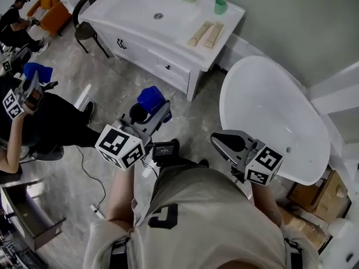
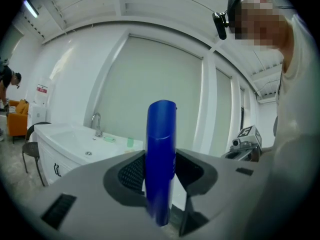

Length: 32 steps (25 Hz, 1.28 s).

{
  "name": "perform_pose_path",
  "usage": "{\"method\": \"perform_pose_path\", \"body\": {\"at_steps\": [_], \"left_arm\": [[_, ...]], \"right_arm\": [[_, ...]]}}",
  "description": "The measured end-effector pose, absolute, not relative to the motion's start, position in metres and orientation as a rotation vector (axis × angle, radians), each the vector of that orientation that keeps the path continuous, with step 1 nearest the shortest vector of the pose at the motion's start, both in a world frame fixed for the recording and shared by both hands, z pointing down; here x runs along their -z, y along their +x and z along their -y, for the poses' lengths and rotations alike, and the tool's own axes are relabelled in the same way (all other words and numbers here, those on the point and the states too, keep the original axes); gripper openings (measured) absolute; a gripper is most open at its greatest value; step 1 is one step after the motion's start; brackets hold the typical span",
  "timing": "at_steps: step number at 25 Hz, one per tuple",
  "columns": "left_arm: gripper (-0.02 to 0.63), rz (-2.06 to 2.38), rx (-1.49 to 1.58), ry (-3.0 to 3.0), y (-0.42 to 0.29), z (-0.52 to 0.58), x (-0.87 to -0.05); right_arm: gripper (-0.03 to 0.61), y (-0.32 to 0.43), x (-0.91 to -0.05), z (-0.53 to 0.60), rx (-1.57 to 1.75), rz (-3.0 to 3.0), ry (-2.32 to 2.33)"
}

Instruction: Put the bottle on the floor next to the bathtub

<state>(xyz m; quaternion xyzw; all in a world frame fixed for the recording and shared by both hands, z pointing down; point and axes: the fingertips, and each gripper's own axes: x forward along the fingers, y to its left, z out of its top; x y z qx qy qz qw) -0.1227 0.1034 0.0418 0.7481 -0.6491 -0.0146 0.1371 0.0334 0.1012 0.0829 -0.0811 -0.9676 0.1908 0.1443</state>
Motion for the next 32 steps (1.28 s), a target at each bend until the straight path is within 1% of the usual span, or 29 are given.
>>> {"method": "perform_pose_path", "body": {"at_steps": [6, 10, 15, 23, 28, 32], "left_arm": [[0.207, 1.823, -0.002, 2.213, -0.188, -0.098, -0.045], [0.207, 1.788, -0.011, 2.233, -0.210, -0.093, -0.057], [0.207, 1.728, -0.002, 2.261, -0.219, -0.086, -0.062], [0.207, 1.628, 0.034, 2.335, -0.210, -0.055, -0.066], [0.206, 1.511, 0.018, 2.409, -0.178, -0.027, -0.071], [0.206, 1.465, -0.087, 2.486, -0.156, 0.003, -0.083]], "right_arm": [[0.029, -0.037, -0.072, -0.113, -0.527, 2.794, -0.219], [0.029, -0.051, -0.084, -0.114, -0.558, 2.777, -0.141], [0.029, -0.058, -0.088, -0.115, -0.596, 2.768, -0.042], [0.029, -0.060, -0.093, -0.108, -0.630, 2.756, 0.084], [0.028, -0.044, -0.098, -0.107, -0.677, 2.741, 0.166], [0.029, -0.026, -0.102, -0.099, -0.710, 2.737, 0.258]]}}
